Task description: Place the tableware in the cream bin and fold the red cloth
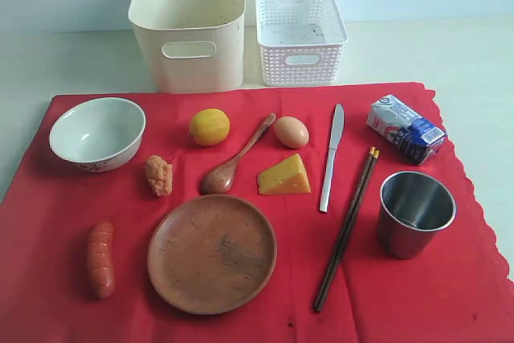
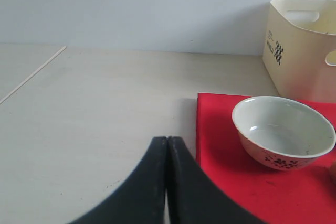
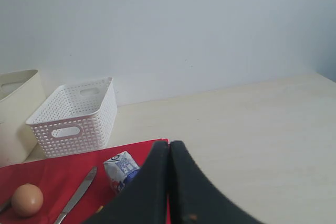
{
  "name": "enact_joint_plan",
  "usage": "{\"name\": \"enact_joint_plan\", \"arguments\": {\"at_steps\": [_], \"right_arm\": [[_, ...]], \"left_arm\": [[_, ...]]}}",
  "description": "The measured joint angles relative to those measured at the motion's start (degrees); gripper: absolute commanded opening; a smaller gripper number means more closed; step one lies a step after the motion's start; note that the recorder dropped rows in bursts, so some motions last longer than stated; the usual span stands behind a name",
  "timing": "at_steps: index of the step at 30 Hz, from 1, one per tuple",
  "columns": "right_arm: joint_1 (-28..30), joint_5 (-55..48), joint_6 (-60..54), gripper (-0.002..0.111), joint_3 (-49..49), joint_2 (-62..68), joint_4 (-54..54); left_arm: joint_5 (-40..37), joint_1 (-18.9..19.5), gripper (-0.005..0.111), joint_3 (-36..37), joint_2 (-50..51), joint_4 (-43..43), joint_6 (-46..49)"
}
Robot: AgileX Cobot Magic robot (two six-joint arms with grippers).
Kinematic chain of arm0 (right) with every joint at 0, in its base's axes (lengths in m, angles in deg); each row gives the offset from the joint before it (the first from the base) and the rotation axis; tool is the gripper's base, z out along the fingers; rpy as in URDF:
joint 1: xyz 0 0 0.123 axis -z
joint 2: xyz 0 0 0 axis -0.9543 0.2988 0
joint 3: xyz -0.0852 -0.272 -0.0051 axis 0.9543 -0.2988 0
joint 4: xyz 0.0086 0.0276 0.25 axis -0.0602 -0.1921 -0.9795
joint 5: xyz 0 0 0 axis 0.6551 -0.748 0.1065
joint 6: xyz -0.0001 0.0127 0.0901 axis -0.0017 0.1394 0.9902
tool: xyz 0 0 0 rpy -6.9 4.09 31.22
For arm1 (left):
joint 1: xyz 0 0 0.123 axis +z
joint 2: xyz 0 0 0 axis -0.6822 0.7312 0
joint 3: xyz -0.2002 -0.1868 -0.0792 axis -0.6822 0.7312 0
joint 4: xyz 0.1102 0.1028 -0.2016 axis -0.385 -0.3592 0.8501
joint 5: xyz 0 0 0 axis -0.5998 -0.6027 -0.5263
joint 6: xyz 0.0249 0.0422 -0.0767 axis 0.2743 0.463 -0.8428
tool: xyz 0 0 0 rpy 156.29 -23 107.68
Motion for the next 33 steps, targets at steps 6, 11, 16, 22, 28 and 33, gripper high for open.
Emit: {"name": "enact_joint_plan", "arguments": {"at_steps": [6,11,16,22,28,33], "right_arm": [[0.00,2.19,0.00,0.000,0.00,0.00,0.00],[0.00,2.56,0.00,0.000,0.00,0.00,-0.14],[0.00,2.56,0.00,0.000,0.00,0.00,-1.92],[0.00,2.43,0.00,0.000,0.00,0.00,-2.49],[0.00,0.34,0.00,0.000,0.00,0.00,-2.49],[0.00,0.12,0.00,0.000,0.00,0.00,-2.71]], "left_arm": [[0.00,0.00,0.001,0.00,0.00,0.00,0.00],[0.00,0.00,0.001,0.00,0.00,0.00,0.00],[0.00,0.00,0.001,0.00,0.00,0.00,0.00],[0.00,0.00,0.001,0.00,0.00,0.00,0.00],[0.00,0.00,0.001,0.00,0.00,0.00,0.00],[0.00,0.00,0.001,0.00,0.00,0.00,0.00]]}}
